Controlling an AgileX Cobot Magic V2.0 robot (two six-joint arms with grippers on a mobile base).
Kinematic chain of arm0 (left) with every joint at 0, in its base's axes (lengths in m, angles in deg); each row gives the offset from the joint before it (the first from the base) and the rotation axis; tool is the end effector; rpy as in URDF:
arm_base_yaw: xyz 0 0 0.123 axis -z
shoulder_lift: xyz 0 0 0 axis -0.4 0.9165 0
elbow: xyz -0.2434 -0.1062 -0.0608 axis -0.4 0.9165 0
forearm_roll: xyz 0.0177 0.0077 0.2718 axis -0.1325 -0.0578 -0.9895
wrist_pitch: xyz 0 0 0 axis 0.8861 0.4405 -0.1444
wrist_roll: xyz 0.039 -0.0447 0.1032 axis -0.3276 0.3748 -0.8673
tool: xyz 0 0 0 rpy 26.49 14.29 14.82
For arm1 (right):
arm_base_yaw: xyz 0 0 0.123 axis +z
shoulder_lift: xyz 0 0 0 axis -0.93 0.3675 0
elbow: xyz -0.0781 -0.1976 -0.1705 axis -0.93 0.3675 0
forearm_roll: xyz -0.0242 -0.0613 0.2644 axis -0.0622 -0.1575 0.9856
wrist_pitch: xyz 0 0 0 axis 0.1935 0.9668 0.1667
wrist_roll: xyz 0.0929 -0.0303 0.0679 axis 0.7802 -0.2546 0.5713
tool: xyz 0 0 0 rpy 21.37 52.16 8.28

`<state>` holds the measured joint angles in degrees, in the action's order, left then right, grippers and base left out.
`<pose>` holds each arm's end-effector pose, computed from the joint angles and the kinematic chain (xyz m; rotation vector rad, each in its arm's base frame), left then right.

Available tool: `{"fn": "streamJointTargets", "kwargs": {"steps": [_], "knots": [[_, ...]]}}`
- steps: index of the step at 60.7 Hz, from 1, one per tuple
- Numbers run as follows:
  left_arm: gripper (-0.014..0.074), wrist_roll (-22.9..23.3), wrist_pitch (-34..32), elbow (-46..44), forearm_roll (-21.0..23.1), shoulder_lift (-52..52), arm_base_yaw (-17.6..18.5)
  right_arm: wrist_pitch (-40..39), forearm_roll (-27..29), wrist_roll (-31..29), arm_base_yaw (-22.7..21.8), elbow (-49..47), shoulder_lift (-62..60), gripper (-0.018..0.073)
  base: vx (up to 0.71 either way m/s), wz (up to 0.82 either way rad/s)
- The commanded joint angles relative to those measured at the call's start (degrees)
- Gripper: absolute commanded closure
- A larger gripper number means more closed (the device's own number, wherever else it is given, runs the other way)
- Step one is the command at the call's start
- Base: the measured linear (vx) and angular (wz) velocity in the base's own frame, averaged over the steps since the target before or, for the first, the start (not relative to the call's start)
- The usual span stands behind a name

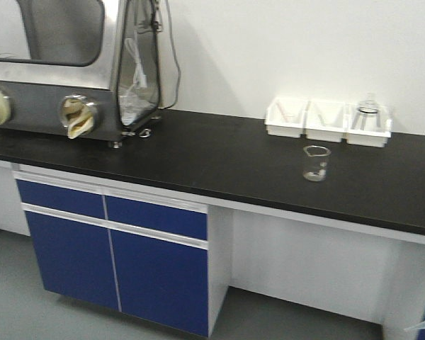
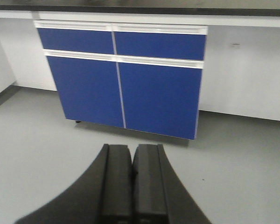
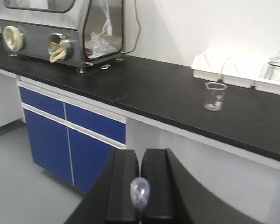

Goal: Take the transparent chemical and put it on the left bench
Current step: 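Drive the base to the bench with the white bins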

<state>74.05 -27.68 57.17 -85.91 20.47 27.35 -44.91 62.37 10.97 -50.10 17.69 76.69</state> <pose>0.1182 -0.0079 0.2051 0.0740 1.5104 -0.0274 0.1655 0.0474 0.3245 -0.2523 1.6504 0.1641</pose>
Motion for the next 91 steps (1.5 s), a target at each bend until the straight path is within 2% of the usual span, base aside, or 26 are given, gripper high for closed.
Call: {"fn": "streamJointTargets", "kwargs": {"steps": [1, 49, 91], "knots": [[0.0600, 0.45, -4.49, 0.93, 0.04, -1.10, 0.10, -4.59, -0.37, -0.23, 0.03, -1.82, 0.14, 0.0564, 0.26, 0.37], [0.0600, 0.45, -4.49, 0.93, 0.04, -1.10, 0.10, -4.53, -0.37, -0.23, 0.03, -1.82, 0.21, 0.0564, 0.36, 0.21], [0.0600, 0.45, -4.49, 0.93, 0.04, -1.10, 0.10, -4.34, -0.37, -0.23, 0.03, -1.82, 0.33, 0.0564, 0.38, -0.45]]}}
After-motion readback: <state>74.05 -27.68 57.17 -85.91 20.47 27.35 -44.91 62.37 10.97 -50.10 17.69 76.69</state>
